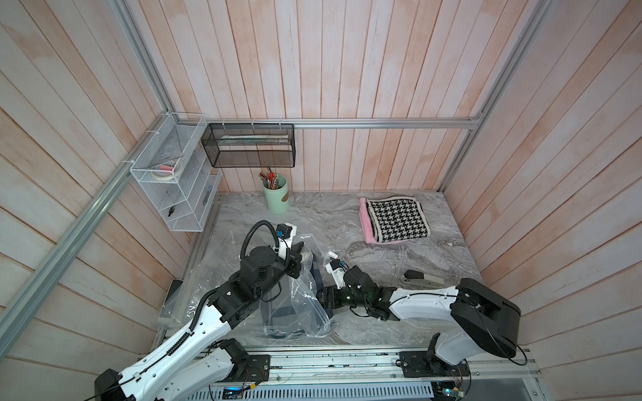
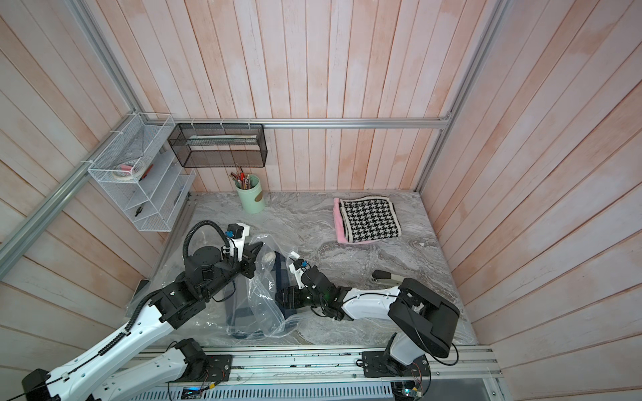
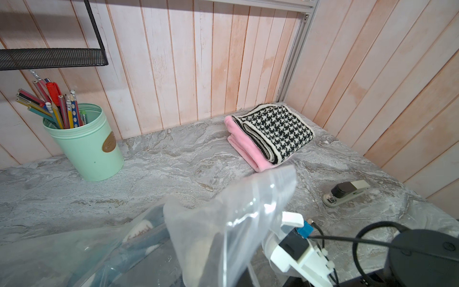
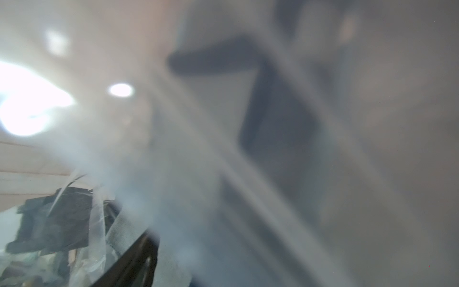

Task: Take the blanket out of the vacuum bag
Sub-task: Take out the blanket from the vacuum bag.

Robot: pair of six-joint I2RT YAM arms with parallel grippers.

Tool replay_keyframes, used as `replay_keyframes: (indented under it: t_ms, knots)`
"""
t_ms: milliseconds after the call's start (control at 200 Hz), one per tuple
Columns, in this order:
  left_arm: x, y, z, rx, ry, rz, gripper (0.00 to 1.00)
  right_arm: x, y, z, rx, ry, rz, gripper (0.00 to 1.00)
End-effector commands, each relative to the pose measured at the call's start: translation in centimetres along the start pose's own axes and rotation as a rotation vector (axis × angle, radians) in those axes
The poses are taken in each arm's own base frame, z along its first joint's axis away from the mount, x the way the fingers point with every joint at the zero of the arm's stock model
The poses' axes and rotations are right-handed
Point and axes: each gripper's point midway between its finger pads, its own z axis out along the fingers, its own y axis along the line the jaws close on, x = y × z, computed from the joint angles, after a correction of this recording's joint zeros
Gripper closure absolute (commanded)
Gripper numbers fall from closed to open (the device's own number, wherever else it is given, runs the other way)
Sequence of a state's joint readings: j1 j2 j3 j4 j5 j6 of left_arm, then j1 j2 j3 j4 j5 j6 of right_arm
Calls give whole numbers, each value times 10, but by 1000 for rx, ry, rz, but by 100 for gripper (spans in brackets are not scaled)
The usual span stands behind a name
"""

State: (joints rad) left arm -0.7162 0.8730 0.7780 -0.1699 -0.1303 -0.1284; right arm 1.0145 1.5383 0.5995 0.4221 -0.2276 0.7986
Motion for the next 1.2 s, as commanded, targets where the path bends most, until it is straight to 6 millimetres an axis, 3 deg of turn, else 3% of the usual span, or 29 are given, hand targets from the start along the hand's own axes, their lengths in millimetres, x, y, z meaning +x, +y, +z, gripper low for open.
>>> replay_keyframes:
  t_ms: [0,85,205,315,430,605,1060,1195]
  knots:
    - [-4,-1,-1,8,-31,-2,100,4,-13,2,94,23,-31,23]
    - [-2,-2,0,13,-24,-2,100,1,-11,2,85,13,-41,24]
    - [0,0,2,3,-24,4,100,0,5,5,14,31,-62,37]
    - [0,-2,3,17,-23,-3,100,1,12,10,-29,40,-60,71]
    - [1,0,3,5,-21,0,100,5,19,15,-66,70,-69,100]
    - [2,1,2,-4,-22,7,100,0,33,10,-107,63,-69,100]
    - [12,5,5,-20,-24,-2,100,-75,127,-44,-278,-124,-66,100]
    - [14,11,8,-56,-30,1,100,-79,133,-48,-243,-116,-78,100]
